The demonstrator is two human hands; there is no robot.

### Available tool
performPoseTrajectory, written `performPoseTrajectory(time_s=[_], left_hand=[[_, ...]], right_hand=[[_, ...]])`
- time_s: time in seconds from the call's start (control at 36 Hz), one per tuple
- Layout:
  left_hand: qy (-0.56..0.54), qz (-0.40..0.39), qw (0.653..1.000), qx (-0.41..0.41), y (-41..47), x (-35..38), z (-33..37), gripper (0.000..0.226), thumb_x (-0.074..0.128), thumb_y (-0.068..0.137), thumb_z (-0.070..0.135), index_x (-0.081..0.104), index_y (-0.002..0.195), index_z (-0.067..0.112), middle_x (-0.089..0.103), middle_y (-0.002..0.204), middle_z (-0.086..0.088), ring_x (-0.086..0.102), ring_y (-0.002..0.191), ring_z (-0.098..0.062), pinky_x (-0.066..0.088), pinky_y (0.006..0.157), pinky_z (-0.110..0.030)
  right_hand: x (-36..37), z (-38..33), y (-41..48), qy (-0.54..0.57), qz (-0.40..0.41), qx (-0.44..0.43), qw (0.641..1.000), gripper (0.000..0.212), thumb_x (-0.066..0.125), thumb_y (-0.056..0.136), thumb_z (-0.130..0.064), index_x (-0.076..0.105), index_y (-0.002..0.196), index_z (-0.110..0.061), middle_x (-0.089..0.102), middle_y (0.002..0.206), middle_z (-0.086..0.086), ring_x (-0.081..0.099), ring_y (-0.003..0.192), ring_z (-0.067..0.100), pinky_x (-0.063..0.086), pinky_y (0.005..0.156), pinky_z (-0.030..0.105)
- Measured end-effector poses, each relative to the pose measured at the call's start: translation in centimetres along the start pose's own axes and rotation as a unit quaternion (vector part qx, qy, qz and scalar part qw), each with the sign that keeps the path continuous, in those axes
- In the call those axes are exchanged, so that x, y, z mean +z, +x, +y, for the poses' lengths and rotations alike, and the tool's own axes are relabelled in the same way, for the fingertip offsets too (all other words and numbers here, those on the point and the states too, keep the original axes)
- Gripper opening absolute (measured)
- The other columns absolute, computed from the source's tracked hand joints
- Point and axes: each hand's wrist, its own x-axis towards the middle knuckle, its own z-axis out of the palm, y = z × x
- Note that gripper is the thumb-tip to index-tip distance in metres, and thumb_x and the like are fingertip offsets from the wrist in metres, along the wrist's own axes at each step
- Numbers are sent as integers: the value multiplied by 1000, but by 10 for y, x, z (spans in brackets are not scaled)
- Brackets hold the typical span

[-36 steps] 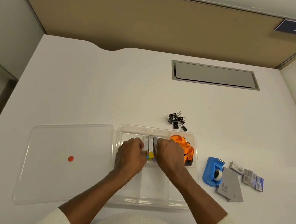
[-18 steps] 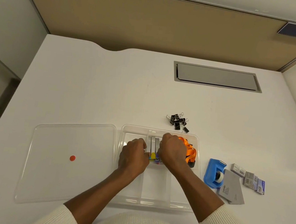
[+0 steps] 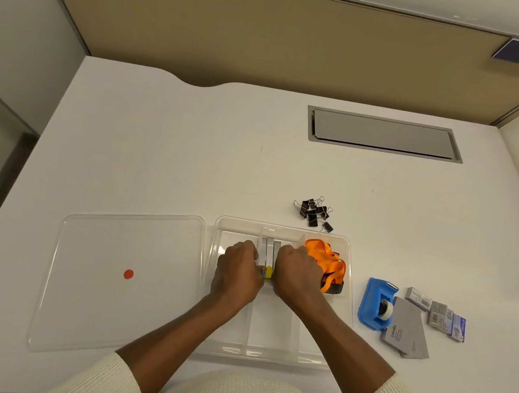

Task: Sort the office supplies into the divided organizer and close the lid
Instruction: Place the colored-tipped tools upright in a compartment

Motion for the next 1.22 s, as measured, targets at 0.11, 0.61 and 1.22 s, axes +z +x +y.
performPoseTrajectory(time_s=[0.11,0.61,1.22], left_hand=[[-6,-4,1000,-7,1,0,1,26,76,89,24,68,108,9,72,108,-7,60,85,-15,49,76,-21],[-18,-1,1000,-6,0,-2,2,25,77,89,23,70,106,7,73,107,-8,59,83,-16,43,72,-21],[-6,-2,1000,6,1,0,-1,28,79,87,24,69,106,7,74,105,-7,69,92,-21,41,69,-23]], right_hand=[[-5,3,0,-8,-5,-25,1000,37,74,90,-28,60,119,-10,64,116,11,63,103,24,43,70,29],[-8,8,2,-105,-1,-101,989,36,74,89,-25,59,115,-8,67,107,10,69,89,23,44,62,29],[16,14,-17,-112,90,-69,987,66,69,94,-20,37,148,0,65,117,17,66,99,29,53,68,35]])
